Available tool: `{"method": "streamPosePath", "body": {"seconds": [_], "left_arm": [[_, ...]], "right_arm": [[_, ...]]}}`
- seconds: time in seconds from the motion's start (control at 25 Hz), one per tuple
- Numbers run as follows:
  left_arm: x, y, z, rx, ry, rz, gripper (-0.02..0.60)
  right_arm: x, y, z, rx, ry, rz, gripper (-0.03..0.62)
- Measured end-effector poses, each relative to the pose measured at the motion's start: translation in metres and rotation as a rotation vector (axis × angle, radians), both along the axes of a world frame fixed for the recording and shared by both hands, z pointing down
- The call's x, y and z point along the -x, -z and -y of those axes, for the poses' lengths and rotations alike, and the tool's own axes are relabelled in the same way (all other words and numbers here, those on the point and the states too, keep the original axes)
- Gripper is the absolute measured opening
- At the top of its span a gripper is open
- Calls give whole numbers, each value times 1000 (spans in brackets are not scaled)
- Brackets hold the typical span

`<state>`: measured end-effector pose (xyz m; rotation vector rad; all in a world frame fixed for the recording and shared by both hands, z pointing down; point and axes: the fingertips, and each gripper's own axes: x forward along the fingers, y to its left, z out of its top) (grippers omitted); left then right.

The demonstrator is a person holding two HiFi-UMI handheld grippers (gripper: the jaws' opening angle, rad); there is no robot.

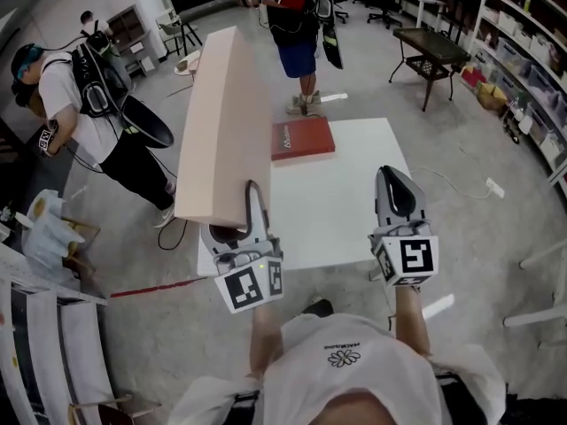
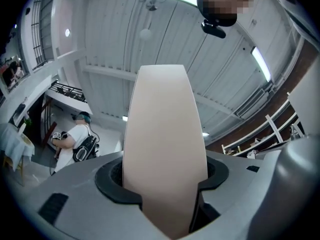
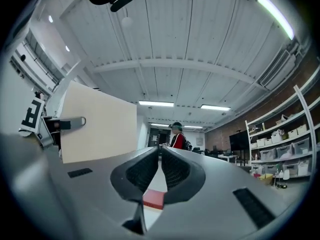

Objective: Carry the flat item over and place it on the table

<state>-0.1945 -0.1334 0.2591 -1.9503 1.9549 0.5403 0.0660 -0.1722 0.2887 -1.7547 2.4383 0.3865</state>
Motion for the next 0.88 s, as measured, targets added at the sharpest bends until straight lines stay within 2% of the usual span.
{"method": "streamPosePath", "body": {"seconds": [0.2, 0.44, 0.64, 0.88], "left_arm": [[11, 3, 67, 18, -24, 26, 293], [23, -7, 115, 69, -28, 31, 293], [18, -23, 128, 149, -13, 12, 291], [13, -32, 117, 156, 35, 18, 291]], "right_arm": [[17, 8, 63, 10, -27, 20, 12], [32, 8, 98, 22, -35, 18, 12], [23, -11, 113, 103, -44, 14, 12], [19, -18, 118, 96, -18, 29, 12]]}}
